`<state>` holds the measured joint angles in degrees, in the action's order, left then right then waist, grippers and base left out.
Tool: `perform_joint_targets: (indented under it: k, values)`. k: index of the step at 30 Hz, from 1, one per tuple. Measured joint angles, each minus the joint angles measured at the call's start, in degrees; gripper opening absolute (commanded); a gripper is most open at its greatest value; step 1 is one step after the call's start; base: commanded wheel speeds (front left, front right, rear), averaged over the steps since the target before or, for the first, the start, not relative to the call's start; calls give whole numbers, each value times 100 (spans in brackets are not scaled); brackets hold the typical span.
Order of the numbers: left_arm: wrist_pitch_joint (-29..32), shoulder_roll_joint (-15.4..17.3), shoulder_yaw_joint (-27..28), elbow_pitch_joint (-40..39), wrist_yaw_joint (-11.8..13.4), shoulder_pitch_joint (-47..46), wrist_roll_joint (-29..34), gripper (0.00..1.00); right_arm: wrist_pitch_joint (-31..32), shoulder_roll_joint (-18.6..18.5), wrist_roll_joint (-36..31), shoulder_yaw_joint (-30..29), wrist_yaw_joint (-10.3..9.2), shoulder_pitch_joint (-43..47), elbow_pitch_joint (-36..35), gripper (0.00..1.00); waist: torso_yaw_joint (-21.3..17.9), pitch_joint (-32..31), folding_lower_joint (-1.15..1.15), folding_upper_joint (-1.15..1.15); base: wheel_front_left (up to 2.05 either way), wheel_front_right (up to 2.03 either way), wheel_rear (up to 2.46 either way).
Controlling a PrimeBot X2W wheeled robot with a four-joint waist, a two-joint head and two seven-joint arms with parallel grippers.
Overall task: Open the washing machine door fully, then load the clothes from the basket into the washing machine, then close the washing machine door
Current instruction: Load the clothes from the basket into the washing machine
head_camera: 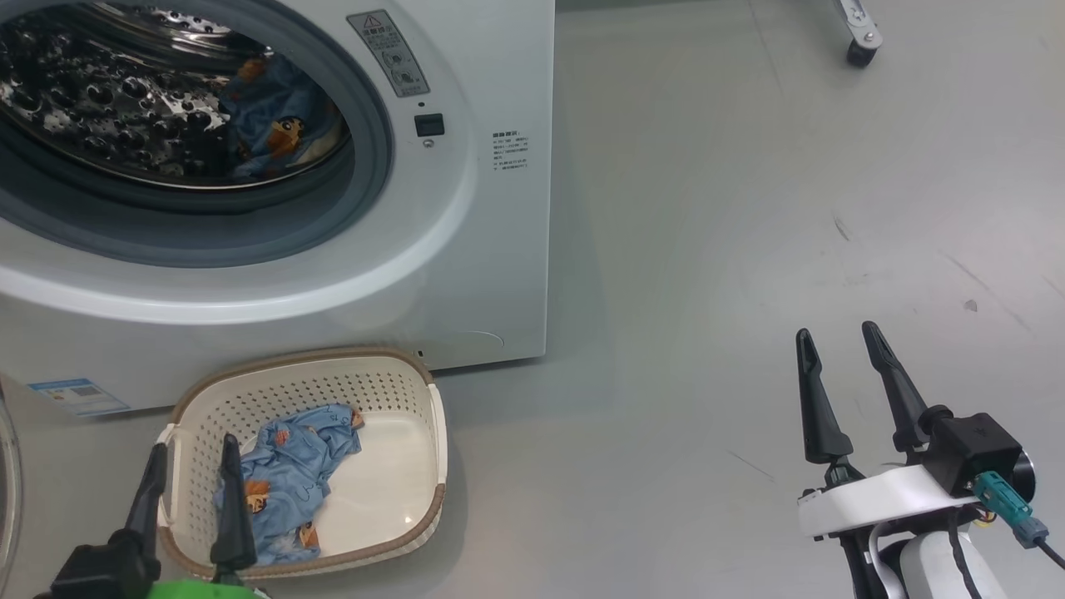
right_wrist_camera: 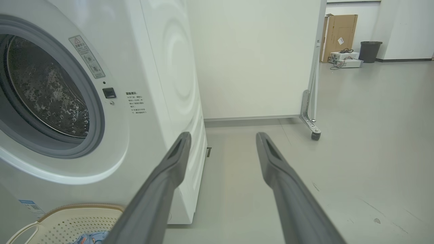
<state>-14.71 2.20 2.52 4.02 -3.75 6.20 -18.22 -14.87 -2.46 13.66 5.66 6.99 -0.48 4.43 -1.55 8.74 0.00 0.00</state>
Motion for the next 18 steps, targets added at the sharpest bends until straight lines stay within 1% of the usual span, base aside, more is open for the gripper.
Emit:
perform_joint_targets:
  k: [6,12,18]
  values:
    - [0,3,-163,200,-5,-13,12,100,0,0,9,41,0,-4,-96,100,-18,332,0,0,0,0,0]
    - [0,7,-234,569,-5,-69,-22,100,0,1,43,103,0,-23,-135,100,-43,761,0,0,0,0,0]
    - [0,5,-192,759,-5,-517,-35,100,0,0,97,169,-1,-120,-181,100,-82,1225,1,0,0,0,0]
